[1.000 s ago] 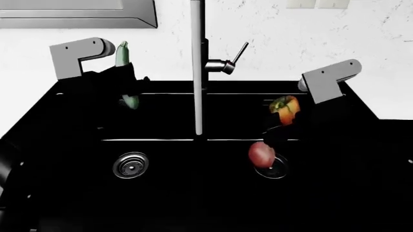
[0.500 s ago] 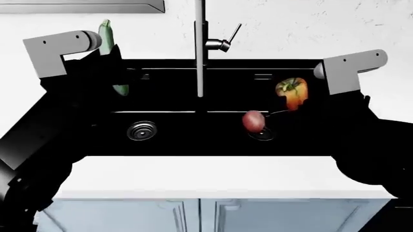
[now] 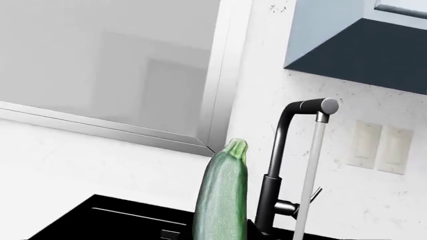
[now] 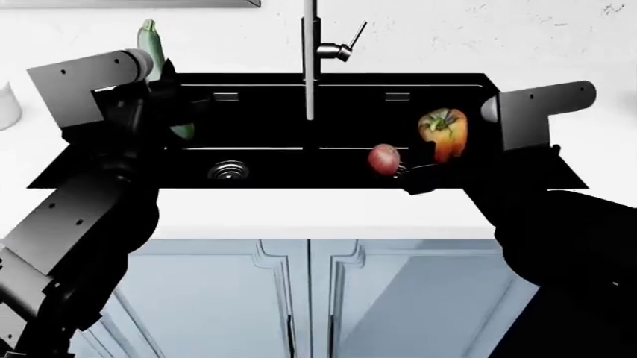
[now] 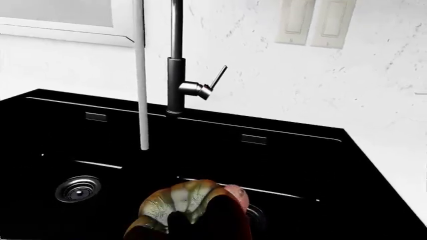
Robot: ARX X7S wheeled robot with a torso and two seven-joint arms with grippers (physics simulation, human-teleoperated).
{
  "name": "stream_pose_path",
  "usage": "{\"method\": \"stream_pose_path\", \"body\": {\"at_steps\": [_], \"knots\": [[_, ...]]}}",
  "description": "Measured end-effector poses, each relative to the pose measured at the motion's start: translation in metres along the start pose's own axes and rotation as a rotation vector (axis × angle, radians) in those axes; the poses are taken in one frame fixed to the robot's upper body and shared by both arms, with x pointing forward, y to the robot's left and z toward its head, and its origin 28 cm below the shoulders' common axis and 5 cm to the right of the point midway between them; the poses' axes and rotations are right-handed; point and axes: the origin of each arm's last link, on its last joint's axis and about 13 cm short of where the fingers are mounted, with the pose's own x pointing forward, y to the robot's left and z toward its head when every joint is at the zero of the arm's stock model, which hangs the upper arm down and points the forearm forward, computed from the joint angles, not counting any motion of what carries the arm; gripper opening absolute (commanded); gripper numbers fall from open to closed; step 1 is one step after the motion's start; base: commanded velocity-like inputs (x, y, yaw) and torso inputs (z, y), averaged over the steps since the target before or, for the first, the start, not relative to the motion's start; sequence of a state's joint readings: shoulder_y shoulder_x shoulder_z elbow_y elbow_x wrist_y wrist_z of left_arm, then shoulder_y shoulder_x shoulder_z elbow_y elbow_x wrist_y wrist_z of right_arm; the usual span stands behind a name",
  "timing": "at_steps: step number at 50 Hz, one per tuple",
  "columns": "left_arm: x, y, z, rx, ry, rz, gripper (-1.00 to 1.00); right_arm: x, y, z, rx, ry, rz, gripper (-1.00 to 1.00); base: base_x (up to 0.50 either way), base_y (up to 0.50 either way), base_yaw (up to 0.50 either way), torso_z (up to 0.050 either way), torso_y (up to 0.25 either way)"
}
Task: Pick the bell peppers and zucchinis from the sink and place them in one bowl. Place the pomegranate in the other bowl. Then turn off the sink faucet.
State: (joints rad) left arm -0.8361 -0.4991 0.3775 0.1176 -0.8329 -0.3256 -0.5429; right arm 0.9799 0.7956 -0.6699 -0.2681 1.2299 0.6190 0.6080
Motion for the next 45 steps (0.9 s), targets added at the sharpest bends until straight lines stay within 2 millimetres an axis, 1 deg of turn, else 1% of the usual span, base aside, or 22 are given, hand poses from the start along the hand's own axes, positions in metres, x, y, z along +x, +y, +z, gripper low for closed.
{"method": "stream_pose_path", "body": {"at_steps": [5,14,25,35,45], "knots": [[-0.005,-0.001,0.000,-0.023,-0.056,0.003,-1.00,0.000,0.003,-0.006,-0.004,-0.059,-0.013,-1.00,0.00,-0.04,0.00,0.000,0.000],[-0.024,0.001,-0.001,-0.096,-0.145,-0.012,-1.00,-0.008,0.011,-0.015,0.014,-0.180,-0.013,-1.00,0.00,-0.50,0.00,0.000,0.000],[-0.045,0.003,-0.005,-0.170,-0.177,-0.030,-1.00,-0.022,0.017,-0.020,0.010,-0.272,-0.024,-1.00,0.00,-0.50,0.00,0.000,0.000],[-0.054,0.004,-0.005,-0.217,-0.170,-0.051,-1.00,-0.030,0.020,-0.019,0.011,-0.323,-0.047,-1.00,0.00,-0.50,0.00,0.000,0.000],[-0.059,0.002,-0.006,-0.230,-0.153,-0.070,-1.00,-0.034,0.022,-0.018,0.013,-0.352,-0.059,-1.00,0.00,-0.50,0.00,0.000,0.000]]}}
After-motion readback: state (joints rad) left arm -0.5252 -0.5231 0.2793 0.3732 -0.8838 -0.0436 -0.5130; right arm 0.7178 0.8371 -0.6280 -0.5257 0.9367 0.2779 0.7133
